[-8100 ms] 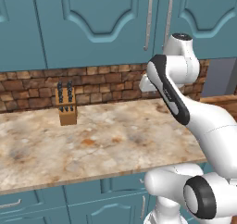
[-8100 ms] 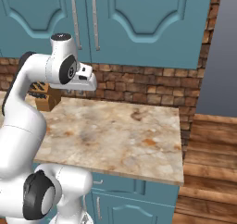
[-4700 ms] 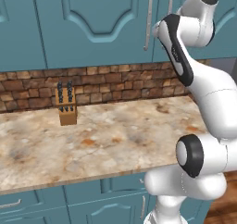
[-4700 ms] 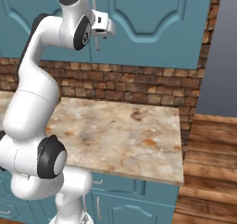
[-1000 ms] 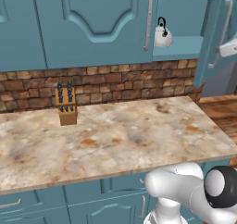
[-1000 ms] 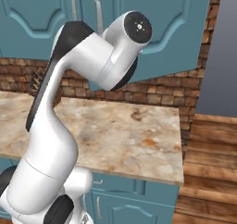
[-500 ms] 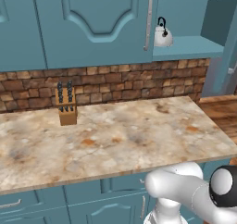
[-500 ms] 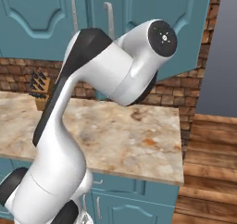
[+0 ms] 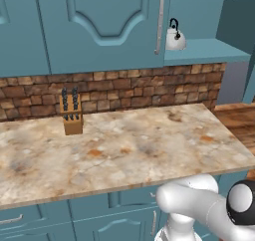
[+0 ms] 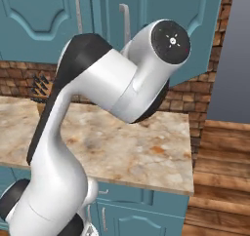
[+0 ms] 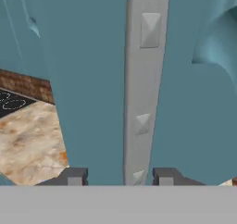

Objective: Open the cabinet, pick the kettle from the cabinet, and place it in the sink.

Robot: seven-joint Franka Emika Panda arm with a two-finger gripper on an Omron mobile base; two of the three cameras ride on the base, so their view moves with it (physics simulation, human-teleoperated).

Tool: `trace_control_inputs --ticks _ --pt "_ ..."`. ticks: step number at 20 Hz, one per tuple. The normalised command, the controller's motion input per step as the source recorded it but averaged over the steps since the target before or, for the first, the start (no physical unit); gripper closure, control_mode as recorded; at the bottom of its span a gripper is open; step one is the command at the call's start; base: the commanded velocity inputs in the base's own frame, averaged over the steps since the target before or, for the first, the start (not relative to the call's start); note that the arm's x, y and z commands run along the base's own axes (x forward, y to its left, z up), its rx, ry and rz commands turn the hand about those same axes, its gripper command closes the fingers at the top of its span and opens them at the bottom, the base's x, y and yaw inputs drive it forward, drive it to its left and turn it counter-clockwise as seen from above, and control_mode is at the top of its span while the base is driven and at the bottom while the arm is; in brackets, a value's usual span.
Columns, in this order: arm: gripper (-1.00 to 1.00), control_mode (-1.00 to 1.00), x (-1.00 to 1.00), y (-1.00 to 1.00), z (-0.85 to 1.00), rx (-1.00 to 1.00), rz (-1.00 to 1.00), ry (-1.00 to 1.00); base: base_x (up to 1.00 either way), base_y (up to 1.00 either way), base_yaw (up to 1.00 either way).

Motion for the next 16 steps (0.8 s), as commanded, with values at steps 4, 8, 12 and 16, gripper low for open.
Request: trace_control_inputs --ticks 4,8,12,16 --pt "-1.00 -1.00 -0.55 0.10 -0.07 -0.03 -0.32 0.01 0.00 0.00 0.00" --pt "-1.00 -1.00 -0.50 0.28 -0.07 0.00 -0.33 0.07 0.00 0.00 0.00" --pt "-1.00 -1.00 -0.40 0.42 -0.04 0.00 -0.28 0.13 0.00 0.00 0.00" --pt "-1.00 -1.00 -0.33 0.47 -0.02 0.02 -0.22 0.11 0.00 0.00 0.00"
